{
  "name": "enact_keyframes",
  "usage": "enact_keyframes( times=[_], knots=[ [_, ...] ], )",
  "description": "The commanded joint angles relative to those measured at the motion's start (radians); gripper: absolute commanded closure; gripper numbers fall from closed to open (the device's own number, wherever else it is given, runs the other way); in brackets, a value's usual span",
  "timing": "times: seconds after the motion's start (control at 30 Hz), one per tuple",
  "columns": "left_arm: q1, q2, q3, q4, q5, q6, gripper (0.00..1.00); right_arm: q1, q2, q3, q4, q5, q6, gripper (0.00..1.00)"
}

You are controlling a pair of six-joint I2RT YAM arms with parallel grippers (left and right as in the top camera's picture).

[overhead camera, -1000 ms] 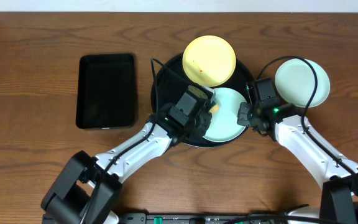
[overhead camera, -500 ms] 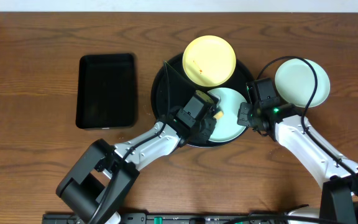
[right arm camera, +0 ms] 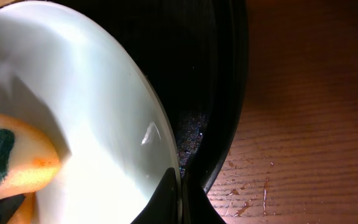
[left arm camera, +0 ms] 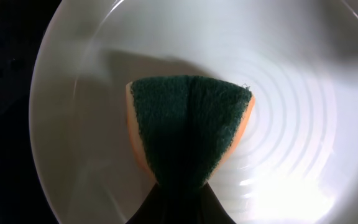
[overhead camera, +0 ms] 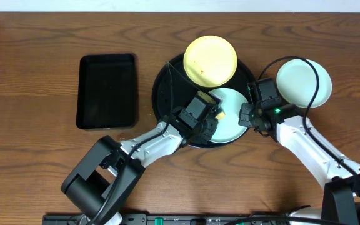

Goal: Clean dirty plates on tray and stack at the side
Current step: 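Scrub the tilted pale green plate with the sponge in the left gripper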

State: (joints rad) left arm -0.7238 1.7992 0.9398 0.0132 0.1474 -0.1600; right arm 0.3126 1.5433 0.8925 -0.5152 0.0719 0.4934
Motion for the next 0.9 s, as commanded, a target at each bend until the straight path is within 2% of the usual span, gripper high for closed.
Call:
enact_keyframes(
  times=[0.0, 0.67, 0.87],
  knots=[
    [-0.002, 0.011, 0.019, 0.008, -0.002, 0.005, 0.93, -0.005, 0.000, -0.006, -0.001, 0.014, 0.014, 0.99],
    [-0.002, 0.012, 0.019, 0.011, -0.002, 0.005, 0.92, -0.005, 0.000, -0.006, -0.005, 0.014, 0.014, 0.99],
    [-0.002, 0.080, 0.018, 0.050, -0.003, 0.005, 0.93, -0.005, 0.000, -0.006, -0.005, 0.014, 0.014, 0.99]
  ],
)
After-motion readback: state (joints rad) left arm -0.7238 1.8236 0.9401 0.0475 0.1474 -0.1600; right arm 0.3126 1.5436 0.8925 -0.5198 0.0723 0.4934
